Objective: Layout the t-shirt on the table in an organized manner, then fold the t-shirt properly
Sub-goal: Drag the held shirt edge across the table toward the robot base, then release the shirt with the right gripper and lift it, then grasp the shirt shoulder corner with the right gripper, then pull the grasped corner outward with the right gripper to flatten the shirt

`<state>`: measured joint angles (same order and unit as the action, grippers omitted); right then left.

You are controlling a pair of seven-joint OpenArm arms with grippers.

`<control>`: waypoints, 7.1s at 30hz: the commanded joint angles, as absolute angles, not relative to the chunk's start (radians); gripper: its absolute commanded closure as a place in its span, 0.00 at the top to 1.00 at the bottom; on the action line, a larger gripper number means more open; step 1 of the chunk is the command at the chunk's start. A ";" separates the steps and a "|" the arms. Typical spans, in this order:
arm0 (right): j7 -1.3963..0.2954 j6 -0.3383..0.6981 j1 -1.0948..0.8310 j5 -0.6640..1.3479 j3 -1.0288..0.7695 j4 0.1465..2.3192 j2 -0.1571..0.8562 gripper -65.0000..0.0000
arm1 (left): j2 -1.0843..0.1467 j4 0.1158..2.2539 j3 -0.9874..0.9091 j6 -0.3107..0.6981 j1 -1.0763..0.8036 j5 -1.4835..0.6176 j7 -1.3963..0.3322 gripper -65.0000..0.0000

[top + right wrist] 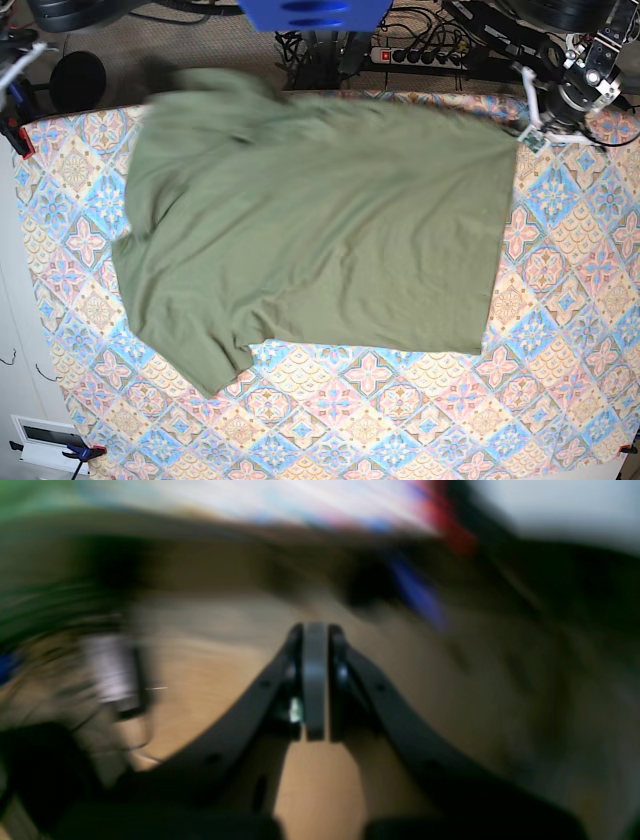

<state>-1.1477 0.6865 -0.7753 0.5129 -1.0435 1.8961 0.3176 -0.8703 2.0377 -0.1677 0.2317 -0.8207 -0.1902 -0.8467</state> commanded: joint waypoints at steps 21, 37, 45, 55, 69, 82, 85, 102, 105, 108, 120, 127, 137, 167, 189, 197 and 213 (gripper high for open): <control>-1.130 0.698 -0.674 0.547 -0.585 1.911 0.381 0.11 | -0.891 2.049 -0.185 0.229 -0.819 -0.197 -0.831 0.00; -1.159 0.698 -0.530 0.552 -0.292 1.911 0.381 0.35 | -0.891 2.051 -0.179 0.229 -0.771 -0.197 -0.831 0.00; -1.159 0.698 -0.503 0.648 -0.202 1.911 0.381 0.35 | -0.891 2.051 -0.180 0.229 -0.769 -0.197 -0.831 0.00; -1.199 0.698 -0.417 0.768 -0.196 1.902 0.375 0.54 | -0.891 2.051 -0.180 0.229 -0.769 -0.200 -0.831 0.00; -1.208 0.698 -0.415 0.768 -0.199 1.804 0.326 0.54 | -0.891 2.051 -0.180 0.229 -0.769 -0.203 -0.829 0.00; -1.210 0.698 -0.417 0.769 -0.147 1.801 0.289 0.54 | -0.891 2.051 -0.180 0.229 -0.769 -0.202 -0.829 0.00; -1.208 0.698 -0.414 0.769 -0.131 1.782 0.289 0.54 | -0.891 2.052 -0.180 0.229 -0.769 -0.200 -0.829 0.00; -1.205 0.698 -0.417 0.765 -0.128 1.687 0.295 0.46 | -0.891 2.052 -0.180 0.229 -0.768 -0.200 -0.829 0.00; -1.208 0.698 -0.418 0.765 -0.128 1.728 0.298 0.46 | -0.891 2.052 -0.180 0.229 -0.768 -0.200 -0.828 0.00; -1.204 0.698 -0.452 0.763 -0.117 1.831 0.340 0.46 | -0.891 2.054 -0.180 0.229 -0.762 -0.202 -0.828 0.00; -1.050 0.698 -0.461 0.447 0.125 1.969 0.498 0.46 | -0.891 2.054 -0.179 0.229 -0.734 -0.205 -0.828 0.00; -0.909 0.698 -0.461 0.166 0.275 1.971 0.501 0.45 | -0.891 2.054 -0.179 0.229 -0.734 -0.205 -0.828 0.00; -0.891 0.698 -0.460 0.033 0.308 1.969 0.496 0.45 | -0.889 2.054 -0.180 0.229 -0.733 -0.205 -0.828 0.00; -0.898 0.698 -0.367 0.036 -0.139 1.896 0.501 0.06 | -0.842 2.054 -0.054 0.229 -0.694 -0.200 -0.831 0.00; -1.198 0.698 -0.300 0.727 -0.294 1.896 0.453 0.60 | -0.842 2.054 -0.065 0.229 -0.691 -0.199 -0.829 0.00; -1.224 0.698 -0.300 0.792 -0.302 1.773 0.414 0.56 | -0.842 2.054 -0.065 0.229 -0.691 -0.199 -0.829 0.00; -1.218 0.698 -0.300 0.791 -0.200 1.650 0.374 0.56 | -0.842 2.054 -0.067 0.229 -0.691 -0.199 -0.829 0.00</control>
<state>-1.2240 0.6952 -0.3054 0.7799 -0.1963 1.6405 0.3603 -0.8261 2.0399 -0.0551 0.2363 -0.6926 -0.2016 -0.8383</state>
